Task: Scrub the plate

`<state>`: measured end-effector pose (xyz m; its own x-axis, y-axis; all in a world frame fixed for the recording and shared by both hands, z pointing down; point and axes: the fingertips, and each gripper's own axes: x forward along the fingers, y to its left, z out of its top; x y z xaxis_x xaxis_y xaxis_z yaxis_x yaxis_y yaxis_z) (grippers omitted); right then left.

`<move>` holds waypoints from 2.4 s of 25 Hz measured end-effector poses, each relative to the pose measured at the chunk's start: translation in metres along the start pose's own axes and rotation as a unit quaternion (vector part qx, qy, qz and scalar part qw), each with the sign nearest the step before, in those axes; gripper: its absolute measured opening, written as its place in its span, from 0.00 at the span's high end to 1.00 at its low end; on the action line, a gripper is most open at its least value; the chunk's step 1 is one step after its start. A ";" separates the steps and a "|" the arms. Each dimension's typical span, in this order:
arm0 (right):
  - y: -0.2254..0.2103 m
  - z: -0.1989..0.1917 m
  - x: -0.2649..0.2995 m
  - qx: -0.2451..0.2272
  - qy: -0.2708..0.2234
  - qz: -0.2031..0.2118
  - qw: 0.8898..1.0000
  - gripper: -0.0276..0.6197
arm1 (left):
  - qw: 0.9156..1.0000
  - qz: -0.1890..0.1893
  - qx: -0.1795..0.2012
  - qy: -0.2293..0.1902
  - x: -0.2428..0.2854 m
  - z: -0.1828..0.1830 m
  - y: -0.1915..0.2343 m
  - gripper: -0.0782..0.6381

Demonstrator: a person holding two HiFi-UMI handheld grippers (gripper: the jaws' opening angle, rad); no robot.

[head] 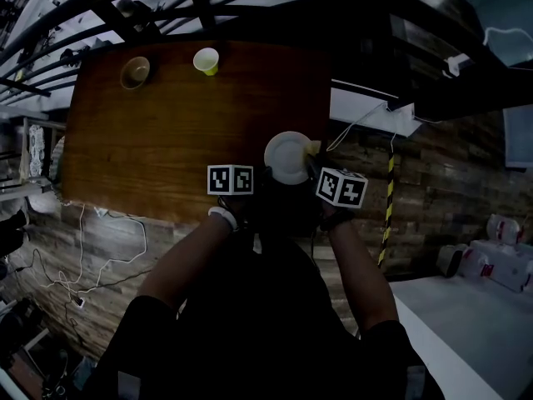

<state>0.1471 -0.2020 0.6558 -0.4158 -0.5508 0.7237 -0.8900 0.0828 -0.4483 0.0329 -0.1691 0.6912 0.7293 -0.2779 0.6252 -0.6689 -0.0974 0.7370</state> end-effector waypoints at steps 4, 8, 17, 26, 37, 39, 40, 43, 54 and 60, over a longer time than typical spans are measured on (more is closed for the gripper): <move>0.028 0.000 0.007 -0.002 0.002 0.032 0.999 0.76 | 1.000 -0.012 -0.009 -0.007 -0.002 -0.004 -0.002 0.80; 0.068 -0.020 0.025 -0.042 0.040 0.060 0.997 0.76 | 0.999 -0.029 -0.030 -0.023 -0.012 -0.005 -0.001 0.80; 0.092 -0.049 0.038 -0.068 0.077 0.080 0.991 0.76 | 0.995 -0.054 -0.070 -0.035 -0.046 -0.020 0.019 0.80; 0.016 -0.028 0.001 0.004 0.027 0.022 0.999 0.76 | 0.998 -0.045 -0.042 -0.015 -0.027 -0.020 0.009 0.80; 0.045 -0.037 -0.011 -0.007 0.023 0.053 0.998 0.76 | 0.998 -0.030 -0.045 -0.023 -0.033 -0.025 0.009 0.80; 0.069 -0.049 -0.001 -0.028 0.041 0.075 0.996 0.76 | 0.998 -0.030 -0.051 -0.030 -0.038 -0.026 0.009 0.80; 0.079 -0.055 0.003 -0.038 0.050 0.084 0.994 0.76 | 0.998 -0.030 -0.054 -0.034 -0.040 -0.025 0.009 0.80; 0.099 -0.069 0.011 -0.059 0.069 0.100 0.991 0.76 | 0.996 -0.031 -0.063 -0.047 -0.049 -0.022 0.012 0.80; 0.025 -0.057 -0.020 -0.020 0.042 0.036 0.998 0.76 | 0.994 -0.024 -0.081 -0.074 -0.069 -0.013 0.035 0.80; -0.017 -0.045 -0.040 0.013 0.011 -0.004 1.000 0.76 | 0.996 -0.009 -0.054 -0.075 -0.078 -0.003 0.042 0.80</move>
<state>0.1704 -0.1438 0.6577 -0.4119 -0.5337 0.7385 -0.8886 0.0558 -0.4553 -0.0515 -0.1490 0.6740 0.7058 -0.4175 0.5723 -0.6307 -0.0025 0.7760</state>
